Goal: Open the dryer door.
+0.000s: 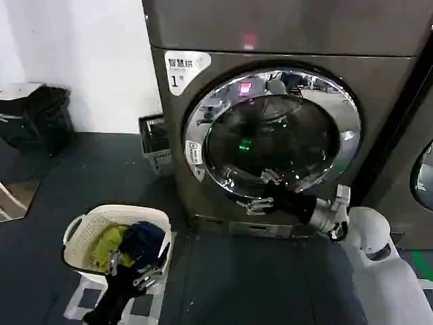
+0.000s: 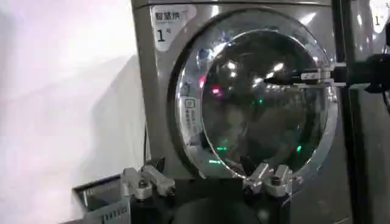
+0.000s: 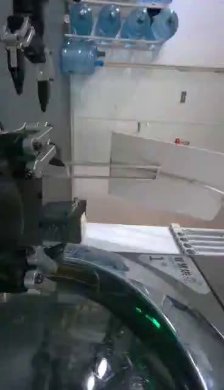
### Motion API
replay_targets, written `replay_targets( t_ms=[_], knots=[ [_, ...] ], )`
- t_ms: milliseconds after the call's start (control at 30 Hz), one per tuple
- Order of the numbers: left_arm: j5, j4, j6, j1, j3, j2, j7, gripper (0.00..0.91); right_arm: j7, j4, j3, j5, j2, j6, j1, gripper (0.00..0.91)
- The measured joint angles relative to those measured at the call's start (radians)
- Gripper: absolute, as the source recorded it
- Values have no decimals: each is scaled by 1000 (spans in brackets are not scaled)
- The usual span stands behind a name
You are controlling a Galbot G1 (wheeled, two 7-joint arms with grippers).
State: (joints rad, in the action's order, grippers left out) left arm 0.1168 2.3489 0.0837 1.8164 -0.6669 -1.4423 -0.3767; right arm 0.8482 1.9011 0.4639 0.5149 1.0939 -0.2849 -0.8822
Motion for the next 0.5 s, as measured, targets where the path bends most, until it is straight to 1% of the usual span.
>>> replay_targets(
  t_ms=[167, 367, 500],
  knots=[
    [-16, 11, -15, 9, 10, -2, -5, 907, -26, -84, -50, -70, 26, 38, 55, 907],
    [-18, 23, -34, 12, 28, -5, -2, 907, -42, -205, -124, -111, 68, 67, 130, 907],
    [-43, 27, -48, 10, 30, -7, 10, 907, -48, -260, -168, -130, 94, 83, 175, 907]
  ],
)
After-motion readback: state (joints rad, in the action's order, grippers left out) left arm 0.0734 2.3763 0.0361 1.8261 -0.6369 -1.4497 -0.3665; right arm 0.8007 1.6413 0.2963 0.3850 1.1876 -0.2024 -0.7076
